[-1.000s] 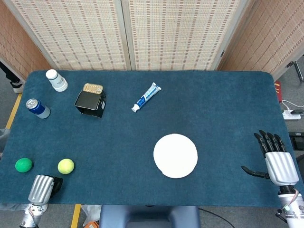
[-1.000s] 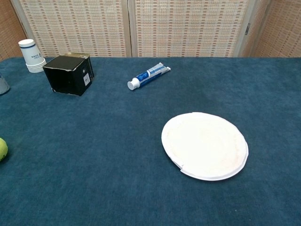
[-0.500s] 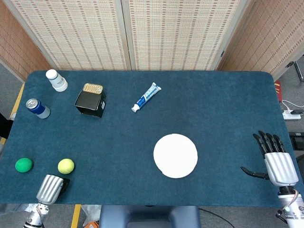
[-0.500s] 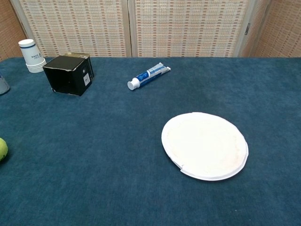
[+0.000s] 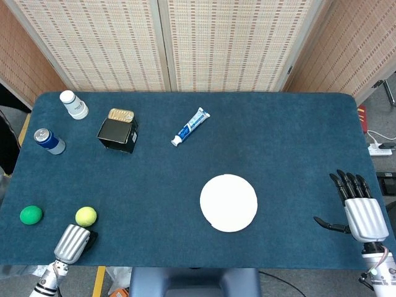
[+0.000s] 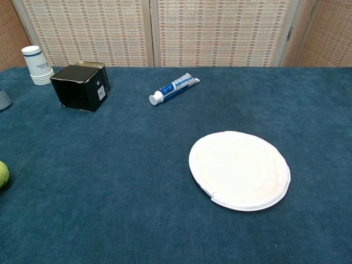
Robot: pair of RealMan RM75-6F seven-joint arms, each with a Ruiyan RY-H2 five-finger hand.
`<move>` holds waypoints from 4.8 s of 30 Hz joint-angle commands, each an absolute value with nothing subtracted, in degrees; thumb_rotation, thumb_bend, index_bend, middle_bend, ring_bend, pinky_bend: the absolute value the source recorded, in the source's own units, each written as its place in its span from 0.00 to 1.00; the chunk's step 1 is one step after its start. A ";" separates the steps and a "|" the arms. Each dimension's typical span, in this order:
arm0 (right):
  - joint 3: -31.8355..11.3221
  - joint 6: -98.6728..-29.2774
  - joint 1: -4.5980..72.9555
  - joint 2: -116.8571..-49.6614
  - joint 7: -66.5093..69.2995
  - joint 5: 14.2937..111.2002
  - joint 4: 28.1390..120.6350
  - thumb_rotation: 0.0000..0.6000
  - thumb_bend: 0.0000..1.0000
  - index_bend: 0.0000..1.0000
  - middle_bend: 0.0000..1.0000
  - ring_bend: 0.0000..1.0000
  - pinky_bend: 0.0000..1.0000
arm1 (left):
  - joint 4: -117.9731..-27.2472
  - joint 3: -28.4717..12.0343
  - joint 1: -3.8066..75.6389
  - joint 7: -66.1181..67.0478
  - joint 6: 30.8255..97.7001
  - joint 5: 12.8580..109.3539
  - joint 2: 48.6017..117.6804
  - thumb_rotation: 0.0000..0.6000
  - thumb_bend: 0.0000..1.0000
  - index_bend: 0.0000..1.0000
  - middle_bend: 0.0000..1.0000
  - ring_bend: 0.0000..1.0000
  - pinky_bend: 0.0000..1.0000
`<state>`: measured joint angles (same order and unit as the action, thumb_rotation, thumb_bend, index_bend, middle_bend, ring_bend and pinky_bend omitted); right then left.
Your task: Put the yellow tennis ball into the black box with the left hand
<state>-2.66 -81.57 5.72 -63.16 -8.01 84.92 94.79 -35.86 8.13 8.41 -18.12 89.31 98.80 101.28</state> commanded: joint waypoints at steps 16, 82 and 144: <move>-2.57 -83.06 5.28 -63.44 -7.22 86.20 93.94 0.87 0.00 0.06 0.00 0.00 0.00 | -44.14 5.10 13.52 -13.13 81.78 95.93 98.03 1.00 0.68 1.00 1.00 1.00 1.00; -4.14 -80.14 7.22 -65.69 -11.66 82.14 93.21 0.87 0.00 0.07 0.00 0.00 0.00 | -40.76 -5.88 36.38 -19.31 56.48 83.33 101.63 1.00 0.71 1.00 1.00 1.00 1.00; -2.10 -81.99 6.50 -63.75 -5.65 86.82 92.41 0.87 0.00 0.07 0.00 0.00 0.00 | -73.65 4.11 10.45 -10.29 86.18 83.71 75.68 0.48 0.32 0.17 0.12 0.08 0.23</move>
